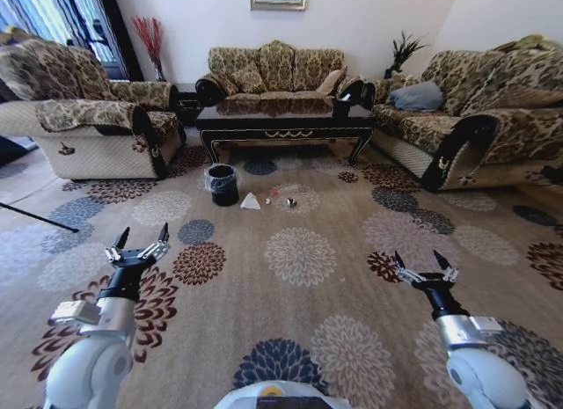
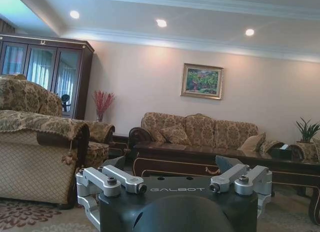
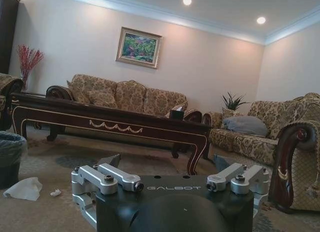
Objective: Move to the front of the table and pick up the trash from the floor, then place it into the trash bin.
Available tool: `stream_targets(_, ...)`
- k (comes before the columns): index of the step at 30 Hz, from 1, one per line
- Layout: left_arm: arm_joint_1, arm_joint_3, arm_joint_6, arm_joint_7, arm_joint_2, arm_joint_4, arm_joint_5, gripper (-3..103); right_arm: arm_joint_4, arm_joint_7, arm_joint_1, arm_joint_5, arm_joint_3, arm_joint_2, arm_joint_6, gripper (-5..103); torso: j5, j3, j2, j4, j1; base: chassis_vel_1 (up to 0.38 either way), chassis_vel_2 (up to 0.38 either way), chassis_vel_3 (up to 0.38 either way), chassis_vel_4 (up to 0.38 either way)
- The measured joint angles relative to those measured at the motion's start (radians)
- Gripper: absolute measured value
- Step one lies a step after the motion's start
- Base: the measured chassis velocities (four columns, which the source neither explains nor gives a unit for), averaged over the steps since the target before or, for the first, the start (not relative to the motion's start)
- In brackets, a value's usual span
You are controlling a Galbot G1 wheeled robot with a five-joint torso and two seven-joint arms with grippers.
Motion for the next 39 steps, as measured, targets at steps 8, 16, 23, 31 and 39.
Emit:
stream_targets(8, 0.003, -0.001, -0.002, -0.002, -0.006, -0.002, 0.003, 100, -0.004, -0.001, -0.002, 0.004, -0.004, 0.008, 0.042, 100, 0.0, -0.028, -0.036, 0.0, -0.008, 0.0, 0.0, 0.0, 0.0)
stream_targets(16, 0.004, 0.005, -0.015, -0.003, -0.011, 0.01, 0.013, 100, -0.019, -0.003, 0.005, 0.007, -0.004, 0.01, 0.114, 100, 0.0, -0.05, -0.063, 0.0, -0.012, 0.0, 0.0, 0.0, 0.0)
stream_targets(23, 0.004, 0.009, -0.065, 0.0, -0.012, 0.027, 0.021, 100, -0.043, -0.056, 0.016, -0.003, -0.002, 0.01, 0.19, 100, -0.0001, -0.064, -0.073, 0.0, -0.01, 0.0, 0.0, 0.0, 0.0)
stream_targets(31, 0.004, 0.011, -0.084, 0.003, -0.013, 0.073, 0.051, 100, -0.057, -0.062, 0.027, -0.017, -0.011, 0.016, 0.197, 100, 0.0, -0.063, -0.071, 0.0, -0.009, 0.0, 0.0, 0.0, 0.0)
stream_targets(39, 0.012, 0.008, -0.064, 0.004, -0.02, 0.081, 0.086, 100, -0.065, -0.043, 0.035, -0.038, -0.017, 0.014, 0.174, 100, -0.0001, -0.06, -0.068, -0.0001, -0.008, 0.0, 0.0, 0.0, 0.0)
